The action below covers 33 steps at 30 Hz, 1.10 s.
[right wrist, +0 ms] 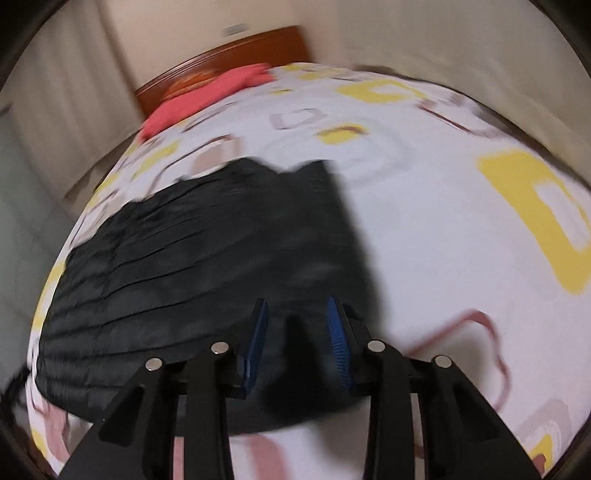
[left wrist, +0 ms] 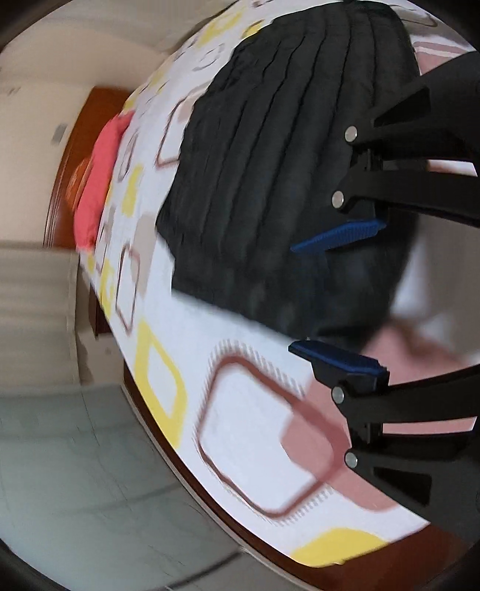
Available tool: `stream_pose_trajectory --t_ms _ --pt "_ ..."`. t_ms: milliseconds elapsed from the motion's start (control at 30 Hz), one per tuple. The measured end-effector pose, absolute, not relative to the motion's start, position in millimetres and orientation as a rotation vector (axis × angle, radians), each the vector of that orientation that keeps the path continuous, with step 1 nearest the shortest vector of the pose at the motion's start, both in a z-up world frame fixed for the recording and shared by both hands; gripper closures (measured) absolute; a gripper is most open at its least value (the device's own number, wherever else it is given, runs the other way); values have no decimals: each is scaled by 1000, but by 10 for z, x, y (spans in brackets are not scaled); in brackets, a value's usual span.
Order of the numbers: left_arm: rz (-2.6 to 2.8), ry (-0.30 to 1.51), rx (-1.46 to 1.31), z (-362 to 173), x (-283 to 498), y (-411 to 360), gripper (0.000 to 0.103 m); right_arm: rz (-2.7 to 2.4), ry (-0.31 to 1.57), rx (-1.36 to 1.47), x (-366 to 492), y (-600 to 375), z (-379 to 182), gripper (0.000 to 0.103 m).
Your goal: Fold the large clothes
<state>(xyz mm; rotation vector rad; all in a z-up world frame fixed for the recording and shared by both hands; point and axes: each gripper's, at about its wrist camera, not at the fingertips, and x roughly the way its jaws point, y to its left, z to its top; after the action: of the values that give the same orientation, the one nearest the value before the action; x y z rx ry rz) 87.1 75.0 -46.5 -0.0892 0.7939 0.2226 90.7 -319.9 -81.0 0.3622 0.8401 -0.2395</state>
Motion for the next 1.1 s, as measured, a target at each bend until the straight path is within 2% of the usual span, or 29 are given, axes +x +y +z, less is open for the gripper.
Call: stream_pose_trajectory --t_ms 333,400,433,533,600,700,767,867,967,1100 --pt "197 806 140 -787 1713 -279 64 -129 871 70 1730 -2183 -884 69" --pt "191 827 187 -920 1798 -366 73 -133 884 30 1797 -2104 -971 69" --pt "178 845 196 -1010 1830 -380 77 -132 913 11 1852 -2080 -1087 69" --pt "172 849 183 -1105 1849 -356 79 -134 934 -18 1908 -2030 -1258 69" --pt "159 851 192 -1048 1842 -376 88 -133 948 -11 1921 -2030 -1211 70" --pt "159 812 154 -868 1820 -352 88 -99 942 95 1930 -2115 -1054 71" --pt "171 820 185 -948 1916 -387 89 -104 917 101 1942 -2096 -1042 71" --pt "157 841 238 -1009 1982 -463 99 -108 957 23 2042 -1960 -1200 71" --pt "171 797 230 -852 1969 -481 99 -106 928 -9 2024 -1897 -1051 71" --pt "164 849 191 -1052 2089 -398 99 -99 924 19 2052 -1878 -1129 71"
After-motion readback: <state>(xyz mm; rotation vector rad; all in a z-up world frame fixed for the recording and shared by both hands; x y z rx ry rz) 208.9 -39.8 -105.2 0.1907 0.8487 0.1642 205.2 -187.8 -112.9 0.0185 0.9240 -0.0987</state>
